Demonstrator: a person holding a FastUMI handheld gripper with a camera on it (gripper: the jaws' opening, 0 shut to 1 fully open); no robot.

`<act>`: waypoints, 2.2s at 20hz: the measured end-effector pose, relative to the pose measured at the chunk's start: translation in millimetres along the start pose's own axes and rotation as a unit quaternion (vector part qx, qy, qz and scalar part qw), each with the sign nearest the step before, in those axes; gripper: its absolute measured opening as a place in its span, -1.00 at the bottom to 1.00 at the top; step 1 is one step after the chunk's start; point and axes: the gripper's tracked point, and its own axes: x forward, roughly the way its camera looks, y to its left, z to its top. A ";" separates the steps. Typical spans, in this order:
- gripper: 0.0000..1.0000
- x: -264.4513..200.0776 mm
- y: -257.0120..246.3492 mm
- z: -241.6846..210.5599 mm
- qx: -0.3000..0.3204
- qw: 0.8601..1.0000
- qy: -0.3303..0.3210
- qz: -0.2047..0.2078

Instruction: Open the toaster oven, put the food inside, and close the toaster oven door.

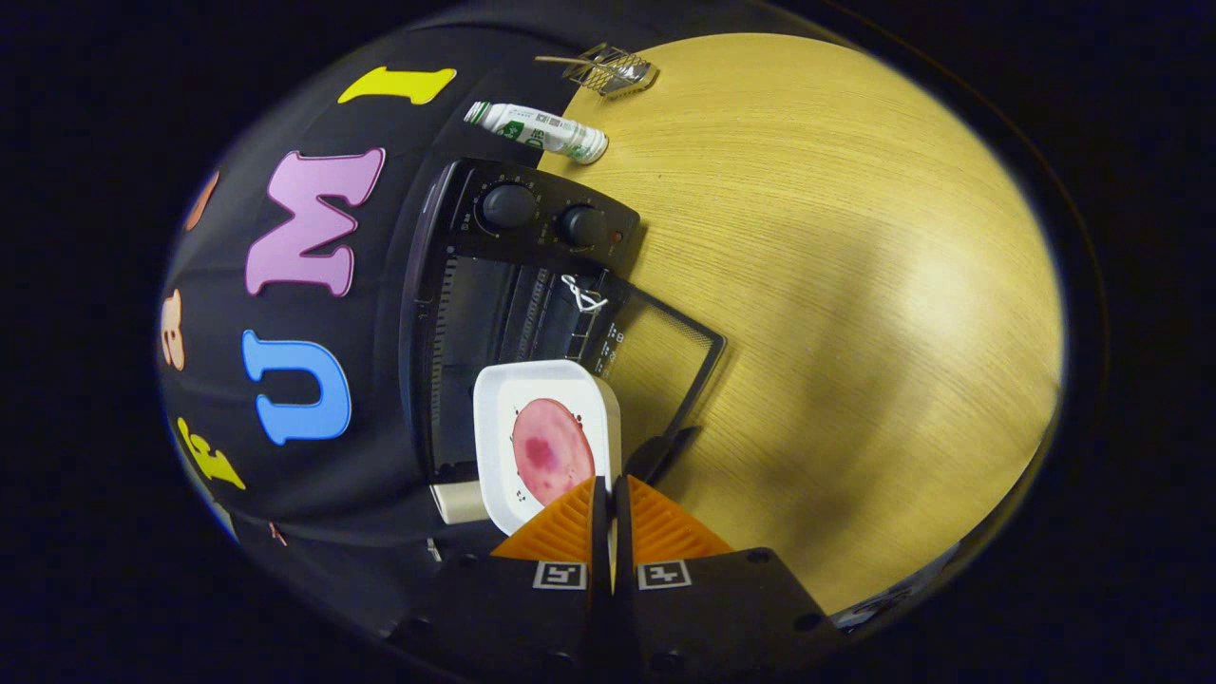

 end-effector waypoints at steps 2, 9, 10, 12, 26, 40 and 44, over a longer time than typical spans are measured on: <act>-0.89 21.1 14.4 3.5 0.035 0.999 -0.034 0.000; -0.90 84.2 57.6 14.9 0.124 0.986 -0.108 -0.006; -0.89 89.7 61.2 16.5 0.138 0.984 -0.116 -0.008; -0.89 100.0 64.7 18.0 0.159 0.979 -0.125 -0.012; -0.68 105.3 69.7 14.8 0.162 0.981 -0.110 -0.001; 0.97 13.4 89.6 -3.8 -0.045 0.997 -0.006 0.059; 0.96 -15.9 94.8 1.9 -0.244 0.967 -0.042 0.067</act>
